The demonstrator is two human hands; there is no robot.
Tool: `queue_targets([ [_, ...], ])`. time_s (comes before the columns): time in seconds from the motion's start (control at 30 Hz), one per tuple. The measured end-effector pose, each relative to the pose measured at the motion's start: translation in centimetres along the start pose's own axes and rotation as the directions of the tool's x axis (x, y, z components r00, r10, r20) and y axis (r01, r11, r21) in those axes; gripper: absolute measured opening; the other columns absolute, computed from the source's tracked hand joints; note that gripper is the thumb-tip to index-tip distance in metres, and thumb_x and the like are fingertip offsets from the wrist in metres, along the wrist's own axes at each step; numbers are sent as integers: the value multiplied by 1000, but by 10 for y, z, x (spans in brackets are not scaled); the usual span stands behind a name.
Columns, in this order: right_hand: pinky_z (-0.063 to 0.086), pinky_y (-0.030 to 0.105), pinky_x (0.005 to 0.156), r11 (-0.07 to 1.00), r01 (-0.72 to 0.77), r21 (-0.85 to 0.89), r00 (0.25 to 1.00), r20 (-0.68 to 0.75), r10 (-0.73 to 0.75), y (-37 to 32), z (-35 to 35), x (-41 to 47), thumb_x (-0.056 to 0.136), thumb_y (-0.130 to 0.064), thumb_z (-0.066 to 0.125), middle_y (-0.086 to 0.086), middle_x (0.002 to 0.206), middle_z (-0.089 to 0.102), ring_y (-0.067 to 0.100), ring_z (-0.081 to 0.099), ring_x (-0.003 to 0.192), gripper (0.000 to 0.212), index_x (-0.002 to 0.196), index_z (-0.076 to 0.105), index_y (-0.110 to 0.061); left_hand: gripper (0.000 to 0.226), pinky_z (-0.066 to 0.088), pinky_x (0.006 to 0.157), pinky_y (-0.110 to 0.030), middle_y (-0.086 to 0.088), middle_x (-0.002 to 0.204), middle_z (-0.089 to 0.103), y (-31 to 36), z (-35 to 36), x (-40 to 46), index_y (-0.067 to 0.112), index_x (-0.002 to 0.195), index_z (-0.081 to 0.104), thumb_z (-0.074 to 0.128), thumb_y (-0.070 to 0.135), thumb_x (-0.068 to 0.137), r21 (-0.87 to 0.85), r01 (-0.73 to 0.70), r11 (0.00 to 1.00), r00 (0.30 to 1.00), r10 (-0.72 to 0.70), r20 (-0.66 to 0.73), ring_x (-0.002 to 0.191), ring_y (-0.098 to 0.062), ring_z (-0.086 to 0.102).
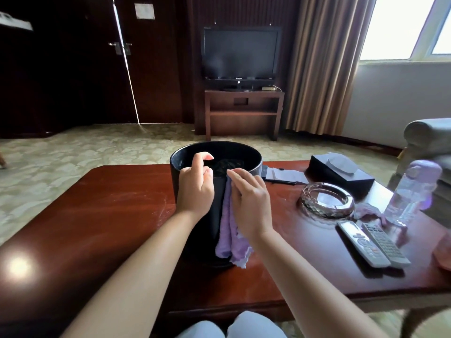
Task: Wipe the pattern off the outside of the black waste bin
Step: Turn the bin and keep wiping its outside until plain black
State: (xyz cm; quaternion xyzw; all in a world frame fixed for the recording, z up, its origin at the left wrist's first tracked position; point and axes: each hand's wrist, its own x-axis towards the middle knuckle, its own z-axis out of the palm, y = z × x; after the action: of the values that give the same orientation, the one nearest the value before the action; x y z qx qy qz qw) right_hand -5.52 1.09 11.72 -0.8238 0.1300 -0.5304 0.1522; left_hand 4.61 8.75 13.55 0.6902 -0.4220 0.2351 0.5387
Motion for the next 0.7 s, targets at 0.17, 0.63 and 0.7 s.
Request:
queue_targets([
  [0.17, 43, 17, 87, 995, 93, -46, 994, 64, -90, 22, -7, 6, 86, -7, 58, 2, 113, 68, 23, 61, 87, 28, 112, 69, -8, 18, 28, 56, -26, 12, 47, 42, 3, 2, -1, 10, 93, 59, 46, 13, 82, 54, 7, 999, 1000, -8, 2, 48, -7, 43],
  [0.63, 37, 24, 89, 962, -234, -142, 972, -2, 236, 38, 2, 20, 91, 2, 48, 0, 127, 61, 30, 56, 103, 36, 122, 62, -9, 33, 24, 66, -27, 17, 48, 30, 5, 3, -3, 18, 63, 59, 36, 33, 82, 239, -86, 967, 996, 77, 43, 55, -13, 41],
  [0.7, 38, 24, 91, 956, -251, -150, 967, 10, 255, 38, -1, 23, 92, 1, 47, -1, 127, 61, 30, 56, 104, 36, 122, 62, -10, 35, 25, 66, -28, 18, 48, 30, 5, 3, -3, 18, 62, 60, 36, 34, 82, 245, -89, 965, 996, 79, 48, 56, -14, 42],
])
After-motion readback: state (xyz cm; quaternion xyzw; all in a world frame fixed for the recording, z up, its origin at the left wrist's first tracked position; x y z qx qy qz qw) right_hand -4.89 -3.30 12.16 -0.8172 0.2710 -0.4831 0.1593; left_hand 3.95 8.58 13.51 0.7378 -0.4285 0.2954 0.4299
